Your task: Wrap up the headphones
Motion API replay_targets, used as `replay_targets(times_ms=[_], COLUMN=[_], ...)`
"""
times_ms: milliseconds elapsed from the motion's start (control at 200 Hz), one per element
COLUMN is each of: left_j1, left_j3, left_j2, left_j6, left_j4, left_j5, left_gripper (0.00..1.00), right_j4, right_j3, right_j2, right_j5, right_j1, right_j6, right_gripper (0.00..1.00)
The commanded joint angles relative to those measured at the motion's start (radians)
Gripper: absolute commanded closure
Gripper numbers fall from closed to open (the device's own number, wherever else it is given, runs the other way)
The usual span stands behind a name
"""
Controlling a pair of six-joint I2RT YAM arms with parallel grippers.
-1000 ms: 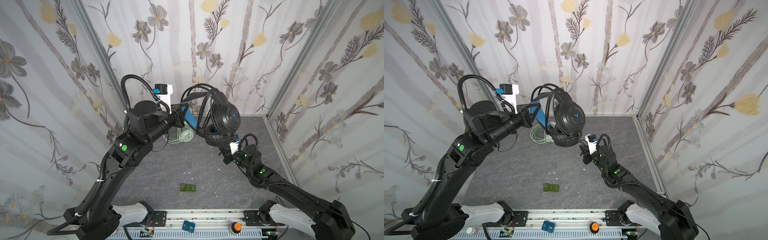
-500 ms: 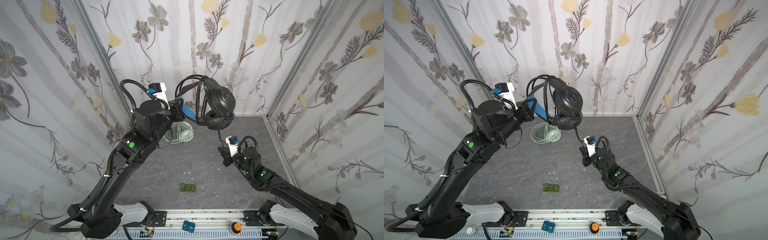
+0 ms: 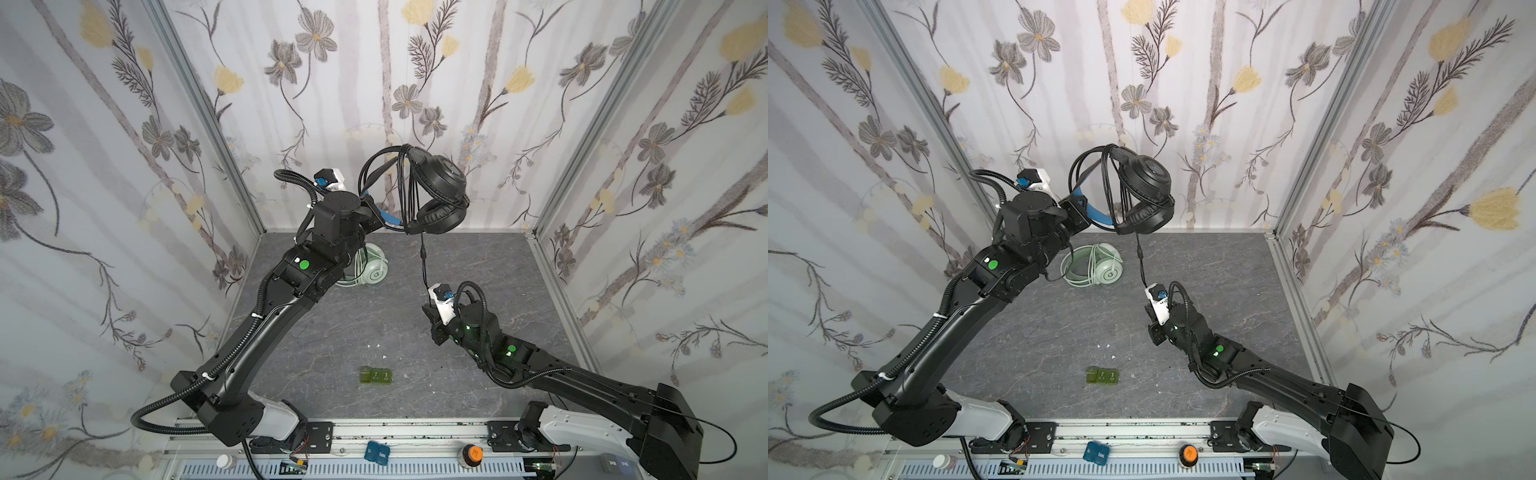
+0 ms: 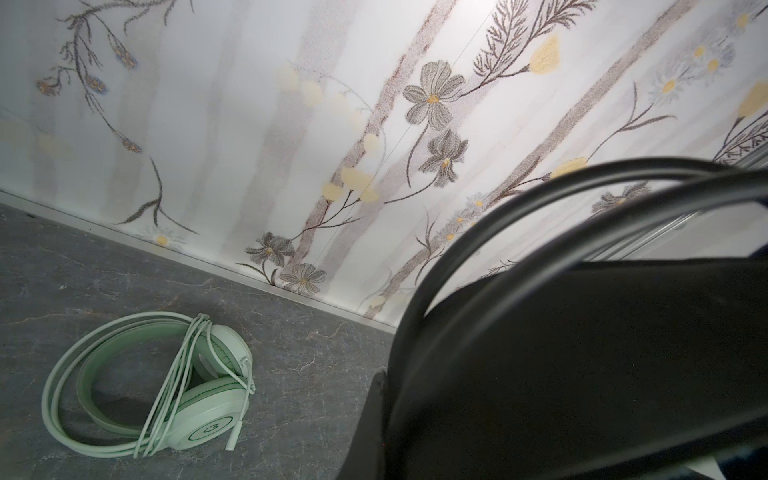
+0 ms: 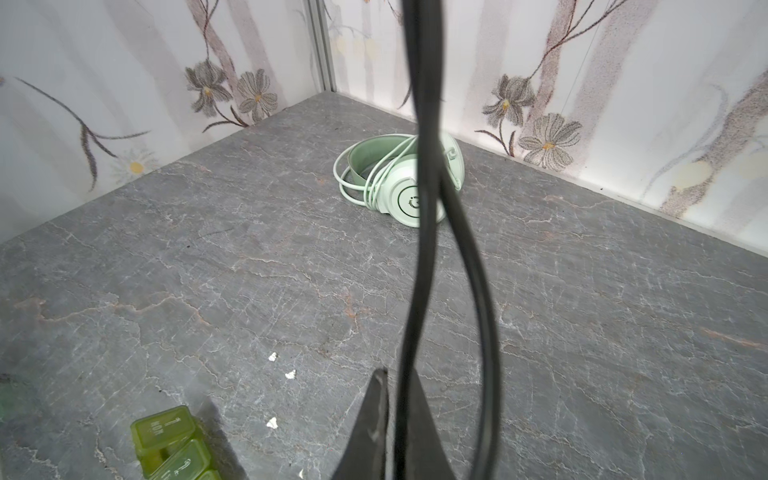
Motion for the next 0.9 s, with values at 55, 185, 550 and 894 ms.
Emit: replay_targets(times_ms=[55, 185, 550, 894], left_j1=[0.005, 0.005, 0.005, -0.003], left_j3=[0.020, 0.022, -0.017, -0.055], left_j2=[0.022, 0.042, 0.057, 0.076], left_j6=[-0.114, -0.146, -0.131, -0.088], left_j4=[0.140, 0.133, 0.102, 0.081], left_j5=[-0.042, -0.031, -0.075, -0.106], left_gripper=[1.00, 1.00, 1.00, 1.00], right_j4=[-0.058, -0.066, -0.105, -0.154], right_j3=[0.027, 0.046, 0.119, 0.170], right_j2=[0.031, 0.061, 0.104, 0.106], right_j5=[0.035, 0.044, 0.058, 0.027], right_j1=[0.029, 0.041, 0.100, 0.169], right_j6=[-0.034, -0.041, -0.088, -0.116], right_gripper=[1.00, 1.00, 1.00, 1.00])
